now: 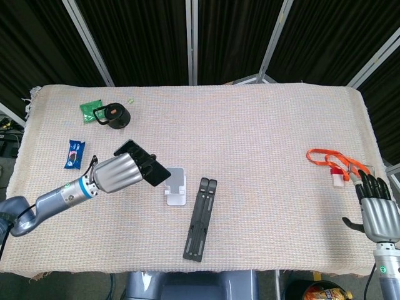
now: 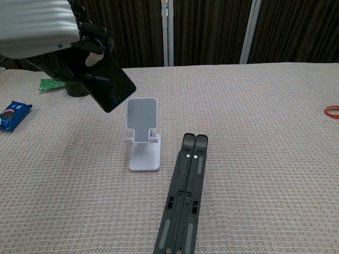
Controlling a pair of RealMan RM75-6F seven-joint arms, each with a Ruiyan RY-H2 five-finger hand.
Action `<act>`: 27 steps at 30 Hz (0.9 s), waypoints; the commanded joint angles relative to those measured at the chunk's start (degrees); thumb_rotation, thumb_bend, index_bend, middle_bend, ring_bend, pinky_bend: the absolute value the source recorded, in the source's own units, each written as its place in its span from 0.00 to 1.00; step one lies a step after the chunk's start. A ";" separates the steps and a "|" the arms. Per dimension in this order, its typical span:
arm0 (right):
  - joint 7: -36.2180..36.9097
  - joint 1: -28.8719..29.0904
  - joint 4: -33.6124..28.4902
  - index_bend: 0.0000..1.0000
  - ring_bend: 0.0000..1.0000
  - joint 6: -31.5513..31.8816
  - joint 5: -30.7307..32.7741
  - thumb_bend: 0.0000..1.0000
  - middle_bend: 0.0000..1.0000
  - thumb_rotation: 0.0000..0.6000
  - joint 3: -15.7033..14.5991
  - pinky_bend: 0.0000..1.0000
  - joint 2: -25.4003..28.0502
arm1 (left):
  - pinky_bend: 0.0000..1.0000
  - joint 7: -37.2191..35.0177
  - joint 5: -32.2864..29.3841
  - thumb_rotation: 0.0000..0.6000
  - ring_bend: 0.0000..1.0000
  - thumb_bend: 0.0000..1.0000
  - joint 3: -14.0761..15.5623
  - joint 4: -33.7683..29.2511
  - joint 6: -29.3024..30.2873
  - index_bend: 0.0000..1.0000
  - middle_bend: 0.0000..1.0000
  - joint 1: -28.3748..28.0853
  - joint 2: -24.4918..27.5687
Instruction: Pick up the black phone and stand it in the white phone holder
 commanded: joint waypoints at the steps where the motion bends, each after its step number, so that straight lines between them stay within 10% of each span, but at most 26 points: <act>1: 0.23 -0.16 0.22 0.01 0.00 -0.01 0.58 0.00 0.00 1.00 0.23 0.00 0.16 | 0.56 -0.85 2.80 1.00 0.58 0.12 1.90 5.69 -1.84 0.57 0.47 -4.17 -2.63; 27: 1.27 -0.76 1.57 0.01 0.00 0.11 3.01 0.00 0.00 1.00 1.29 0.00 0.68 | 0.56 -4.56 7.18 1.00 0.59 0.12 10.18 16.55 -1.39 0.58 0.48 -17.40 -9.66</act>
